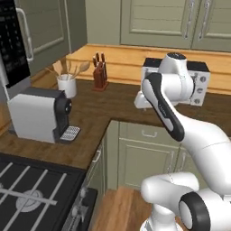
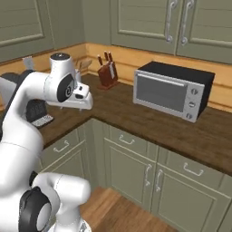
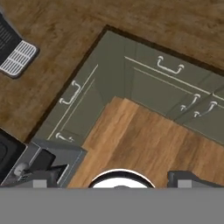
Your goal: Take a straw from the drawer in front and place it inside the glass cup on the dining counter.
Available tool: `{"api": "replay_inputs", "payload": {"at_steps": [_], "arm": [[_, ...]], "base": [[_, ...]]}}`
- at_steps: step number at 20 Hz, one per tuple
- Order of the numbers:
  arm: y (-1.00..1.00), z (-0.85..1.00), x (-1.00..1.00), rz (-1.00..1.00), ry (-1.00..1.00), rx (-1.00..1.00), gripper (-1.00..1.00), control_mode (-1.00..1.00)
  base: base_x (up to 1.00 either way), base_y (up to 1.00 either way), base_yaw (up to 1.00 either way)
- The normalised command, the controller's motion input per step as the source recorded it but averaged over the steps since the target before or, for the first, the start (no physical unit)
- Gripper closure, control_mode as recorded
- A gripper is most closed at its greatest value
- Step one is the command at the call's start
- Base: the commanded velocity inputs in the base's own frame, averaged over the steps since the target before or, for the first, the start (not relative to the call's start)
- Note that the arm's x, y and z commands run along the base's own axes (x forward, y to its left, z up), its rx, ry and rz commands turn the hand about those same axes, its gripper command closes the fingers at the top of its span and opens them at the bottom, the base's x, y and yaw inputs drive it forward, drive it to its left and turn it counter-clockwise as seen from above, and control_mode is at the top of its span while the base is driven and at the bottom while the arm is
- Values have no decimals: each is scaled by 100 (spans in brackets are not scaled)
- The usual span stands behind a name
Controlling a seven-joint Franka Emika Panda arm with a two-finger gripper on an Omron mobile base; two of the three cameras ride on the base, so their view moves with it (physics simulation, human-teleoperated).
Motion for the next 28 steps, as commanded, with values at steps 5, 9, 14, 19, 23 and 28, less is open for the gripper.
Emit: {"api": "replay_inputs", "payload": {"at_steps": [5,9,14,19,23,28], "arm": [[0,0,0,0,0,0,-100,100],[20,0,-7,-7,0,4,-100,-100],[-14,-12,-17,-15,4,43,-100,-100],[-86,-69,0,0,4,64,-100,-100],[-49,-97,0,2,0,50,-100,-100],[-13,-100,13,9,0,40,-100,-100]], "base": [[0,97,-35],[-8,75,-23],[0,0,0],[0,0,0],[0,0,0],[0,0,0]]}}
